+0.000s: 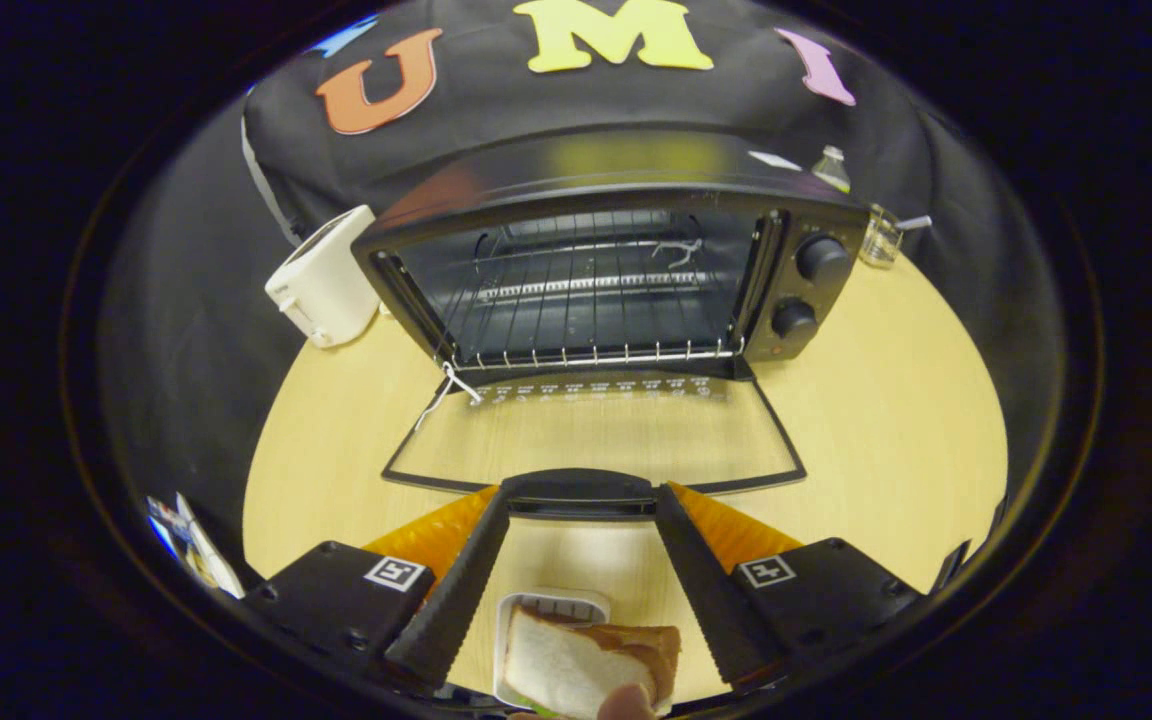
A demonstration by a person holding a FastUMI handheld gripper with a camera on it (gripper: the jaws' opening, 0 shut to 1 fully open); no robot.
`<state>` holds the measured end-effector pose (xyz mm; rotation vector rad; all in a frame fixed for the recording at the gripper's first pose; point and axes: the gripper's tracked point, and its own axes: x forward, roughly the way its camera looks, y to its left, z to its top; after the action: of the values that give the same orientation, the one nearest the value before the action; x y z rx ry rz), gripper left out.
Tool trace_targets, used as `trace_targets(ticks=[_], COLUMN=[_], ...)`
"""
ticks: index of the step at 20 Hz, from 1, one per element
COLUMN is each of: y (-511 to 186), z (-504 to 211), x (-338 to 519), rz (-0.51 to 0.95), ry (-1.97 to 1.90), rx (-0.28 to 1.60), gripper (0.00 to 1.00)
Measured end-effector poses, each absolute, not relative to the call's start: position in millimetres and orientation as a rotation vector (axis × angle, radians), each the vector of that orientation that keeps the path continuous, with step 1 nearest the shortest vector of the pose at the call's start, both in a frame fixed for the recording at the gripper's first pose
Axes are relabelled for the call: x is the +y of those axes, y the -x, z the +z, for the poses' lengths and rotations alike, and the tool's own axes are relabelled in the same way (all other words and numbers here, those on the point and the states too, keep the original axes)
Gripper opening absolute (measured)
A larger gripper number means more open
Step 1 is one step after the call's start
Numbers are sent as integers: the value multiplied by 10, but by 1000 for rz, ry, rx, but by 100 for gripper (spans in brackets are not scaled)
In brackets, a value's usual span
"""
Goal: Open the toaster oven, put the food inside, and close the toaster oven door.
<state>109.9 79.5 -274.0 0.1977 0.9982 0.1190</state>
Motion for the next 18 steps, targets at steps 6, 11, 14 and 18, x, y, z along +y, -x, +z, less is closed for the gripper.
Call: trace_targets(ticks=[6,11,14,18], y=[-1179,-1175,-1047,-787], z=[-2660,-2413,-2195,-1893], x=[793,758,811,805], rz=[123,126,161,206], ry=[-199,-158,-170,-187], rx=[975,877,820,759], gripper=[98,100,100,100])
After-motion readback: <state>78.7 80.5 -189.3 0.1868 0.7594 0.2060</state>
